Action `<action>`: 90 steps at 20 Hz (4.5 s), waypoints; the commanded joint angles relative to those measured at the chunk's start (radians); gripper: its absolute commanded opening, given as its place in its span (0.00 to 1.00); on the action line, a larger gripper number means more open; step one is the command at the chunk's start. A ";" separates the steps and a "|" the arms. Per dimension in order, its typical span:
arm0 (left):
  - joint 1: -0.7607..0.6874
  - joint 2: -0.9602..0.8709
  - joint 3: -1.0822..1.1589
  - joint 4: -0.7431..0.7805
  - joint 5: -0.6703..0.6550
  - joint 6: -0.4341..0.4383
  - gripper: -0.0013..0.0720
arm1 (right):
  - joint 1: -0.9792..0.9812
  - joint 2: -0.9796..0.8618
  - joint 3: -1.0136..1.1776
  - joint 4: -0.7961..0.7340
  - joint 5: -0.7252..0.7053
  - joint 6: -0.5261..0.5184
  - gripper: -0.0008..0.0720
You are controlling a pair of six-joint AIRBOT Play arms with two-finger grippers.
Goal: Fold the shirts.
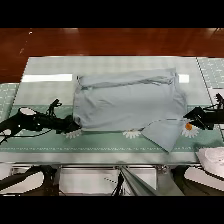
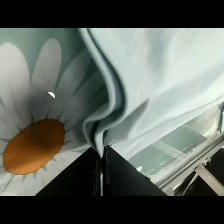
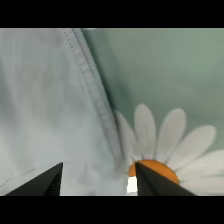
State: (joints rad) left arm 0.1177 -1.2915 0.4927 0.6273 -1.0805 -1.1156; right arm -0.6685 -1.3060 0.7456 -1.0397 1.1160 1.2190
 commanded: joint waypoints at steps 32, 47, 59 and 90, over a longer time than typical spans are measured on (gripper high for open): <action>0.002 0.685 1.331 0.641 -0.575 -0.390 0.04 | 0.129 0.634 1.094 -0.129 0.550 0.250 0.04; 0.000 -0.058 1.025 0.550 -0.010 -0.332 0.05 | 0.513 -0.225 1.094 -0.219 -0.032 0.362 0.04; -0.024 -0.421 1.024 0.359 0.320 -0.333 0.05 | 0.566 -0.537 1.094 -0.193 -0.243 0.385 0.04; 0.288 -0.105 0.212 0.274 -0.213 -0.096 0.78 | 0.171 0.010 0.336 -0.055 0.183 0.093 0.70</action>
State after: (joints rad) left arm 0.3840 -1.4261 0.8562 0.9432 -1.3617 -1.2484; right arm -0.4507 -1.3899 1.2304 -1.2076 1.4078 1.3563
